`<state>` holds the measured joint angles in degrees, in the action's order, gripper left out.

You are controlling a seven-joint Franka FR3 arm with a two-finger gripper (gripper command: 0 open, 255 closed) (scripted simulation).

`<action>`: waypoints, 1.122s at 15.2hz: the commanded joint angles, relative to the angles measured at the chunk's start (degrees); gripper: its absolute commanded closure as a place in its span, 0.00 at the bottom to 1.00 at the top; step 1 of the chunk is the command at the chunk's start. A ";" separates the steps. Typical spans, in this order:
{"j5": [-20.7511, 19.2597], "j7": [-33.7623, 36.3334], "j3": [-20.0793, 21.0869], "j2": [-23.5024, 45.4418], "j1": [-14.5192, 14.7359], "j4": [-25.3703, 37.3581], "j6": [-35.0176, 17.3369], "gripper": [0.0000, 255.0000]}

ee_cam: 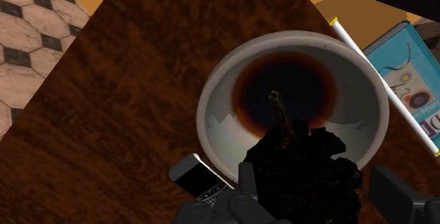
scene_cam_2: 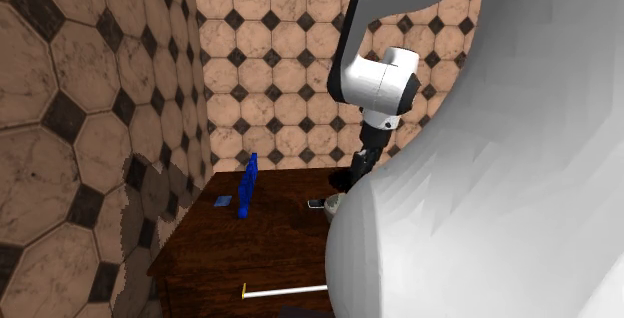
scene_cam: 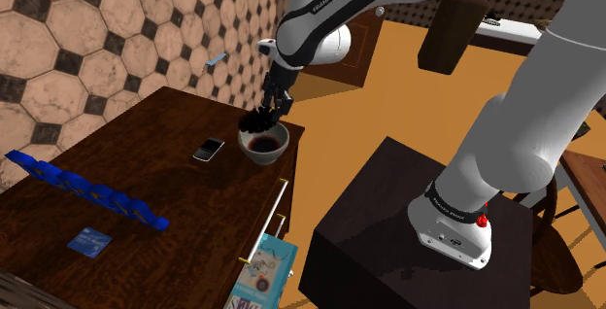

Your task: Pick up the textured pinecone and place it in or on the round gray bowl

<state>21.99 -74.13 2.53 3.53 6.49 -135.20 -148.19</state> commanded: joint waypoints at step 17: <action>2.94 -3.07 0.64 4.29 -0.06 -0.75 -4.92 0.00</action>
<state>24.92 -77.21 3.16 7.82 6.43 -135.96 -153.11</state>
